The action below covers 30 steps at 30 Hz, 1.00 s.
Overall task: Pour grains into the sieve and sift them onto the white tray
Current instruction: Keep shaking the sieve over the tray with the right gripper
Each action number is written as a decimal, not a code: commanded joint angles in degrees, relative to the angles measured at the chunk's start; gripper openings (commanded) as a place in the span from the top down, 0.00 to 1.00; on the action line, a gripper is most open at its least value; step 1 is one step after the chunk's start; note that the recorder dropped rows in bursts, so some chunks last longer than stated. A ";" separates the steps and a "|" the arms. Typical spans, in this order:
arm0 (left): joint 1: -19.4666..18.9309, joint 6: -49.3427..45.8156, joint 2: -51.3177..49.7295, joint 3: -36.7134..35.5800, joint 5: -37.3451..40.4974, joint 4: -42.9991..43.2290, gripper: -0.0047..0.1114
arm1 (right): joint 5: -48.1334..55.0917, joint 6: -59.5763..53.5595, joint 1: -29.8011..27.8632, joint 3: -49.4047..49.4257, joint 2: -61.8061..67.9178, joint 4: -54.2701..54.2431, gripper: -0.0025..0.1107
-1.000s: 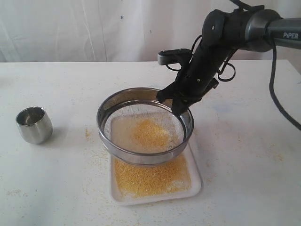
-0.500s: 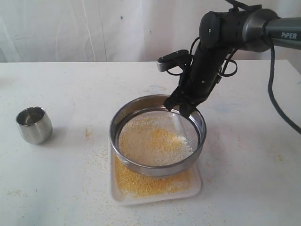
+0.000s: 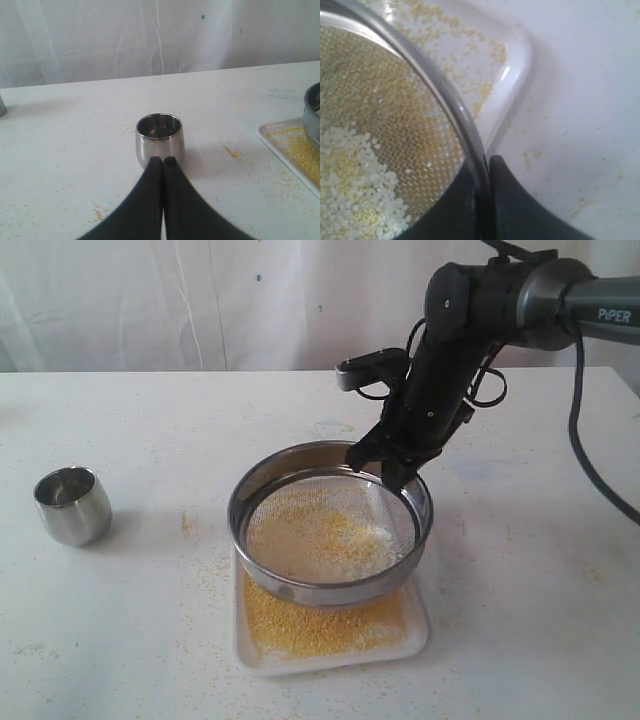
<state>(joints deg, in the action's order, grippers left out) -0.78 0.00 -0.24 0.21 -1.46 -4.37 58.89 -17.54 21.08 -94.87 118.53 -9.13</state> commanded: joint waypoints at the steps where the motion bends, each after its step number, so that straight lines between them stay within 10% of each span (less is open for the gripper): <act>1: -0.26 0.00 0.24 -0.21 -0.18 0.16 0.96 | 1.90 -8.62 0.05 -0.59 -0.75 -6.00 0.98; 5: -0.26 0.00 0.24 -0.21 -0.18 0.16 0.96 | -3.22 7.71 -0.33 -0.69 -0.75 -1.38 0.98; 9: -0.26 0.00 0.24 -0.21 -0.18 0.16 0.96 | 1.27 -9.87 0.22 -0.69 -0.75 -6.01 0.98; 12: -0.26 0.00 0.24 -0.21 -0.18 0.16 0.96 | -4.37 7.10 -0.37 -0.69 -0.98 -1.80 0.98; 15: -0.26 0.00 0.24 -0.21 -0.18 0.16 0.96 | 1.37 -11.49 0.12 -0.69 -0.98 -9.10 0.98; 19: -0.26 0.00 0.24 -0.21 -0.18 0.16 0.96 | -4.58 5.85 -0.45 -0.69 -0.98 -4.12 0.98; 22: -0.26 0.00 0.24 -0.21 -0.18 0.16 0.96 | 0.03 -11.05 0.25 -0.69 -0.98 -8.51 0.98; 25: -0.26 0.00 0.24 -0.21 -0.18 0.16 0.96 | -4.85 8.80 -0.12 -0.69 -0.98 0.38 0.98; 28: -0.26 0.00 0.24 -0.21 -0.18 0.16 0.96 | 1.11 -8.40 0.36 -1.06 -0.98 -5.66 0.98; 30: -0.26 0.00 0.24 -0.21 -0.18 0.16 0.96 | -3.44 8.43 0.14 -1.06 -0.98 0.61 0.98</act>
<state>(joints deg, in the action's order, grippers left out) -0.78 0.00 -0.24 0.21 -1.46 -4.37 57.91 -20.04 21.21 -95.40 118.40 -10.23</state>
